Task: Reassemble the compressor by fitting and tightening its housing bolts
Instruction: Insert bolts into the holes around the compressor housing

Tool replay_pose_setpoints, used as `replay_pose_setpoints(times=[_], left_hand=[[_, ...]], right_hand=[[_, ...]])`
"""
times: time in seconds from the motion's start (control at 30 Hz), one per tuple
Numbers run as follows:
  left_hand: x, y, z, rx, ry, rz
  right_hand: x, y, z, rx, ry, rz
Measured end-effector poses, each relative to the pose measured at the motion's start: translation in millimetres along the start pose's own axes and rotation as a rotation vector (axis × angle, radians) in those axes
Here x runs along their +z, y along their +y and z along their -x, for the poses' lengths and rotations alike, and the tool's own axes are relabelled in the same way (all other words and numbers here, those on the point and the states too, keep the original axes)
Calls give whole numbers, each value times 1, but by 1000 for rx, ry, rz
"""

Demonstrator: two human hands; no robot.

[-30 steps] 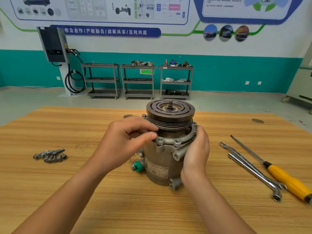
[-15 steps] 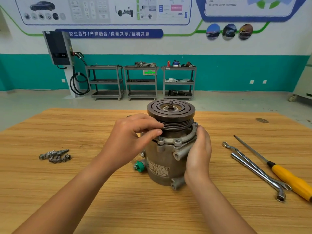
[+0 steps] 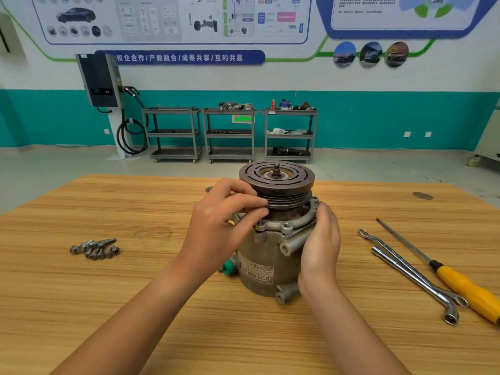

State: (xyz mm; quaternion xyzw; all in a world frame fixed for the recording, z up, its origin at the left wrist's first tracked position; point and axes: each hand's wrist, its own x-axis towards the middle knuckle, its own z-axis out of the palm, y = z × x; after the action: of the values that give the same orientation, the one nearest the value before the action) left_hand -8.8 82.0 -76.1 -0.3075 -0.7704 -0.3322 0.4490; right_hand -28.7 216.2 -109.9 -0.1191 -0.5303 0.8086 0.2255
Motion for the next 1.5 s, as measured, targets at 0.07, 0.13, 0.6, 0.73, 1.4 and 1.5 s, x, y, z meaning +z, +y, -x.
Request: replay_pose_setpoints(times=[0.07,0.13,0.6,0.73,1.4,1.5], left_hand=[[-1,0,-1,-15,-12,22],[-2,0,-1,-12,-21,44],[2,-1,50,-444,-87,133],[29,1,68,-755,-232,230],[37,-92,29,-725,-435,475],[35,-97,22,-721,-478,457]], right_hand=[[-1,1,-1,0,0,-10],[0,1,-1,-3,1,-20],[-11,4,-10,4,-64,32],[-8,8,-9,-1,-89,76],[49,34,-10,-197,59,65],[49,34,-12,-181,31,91]])
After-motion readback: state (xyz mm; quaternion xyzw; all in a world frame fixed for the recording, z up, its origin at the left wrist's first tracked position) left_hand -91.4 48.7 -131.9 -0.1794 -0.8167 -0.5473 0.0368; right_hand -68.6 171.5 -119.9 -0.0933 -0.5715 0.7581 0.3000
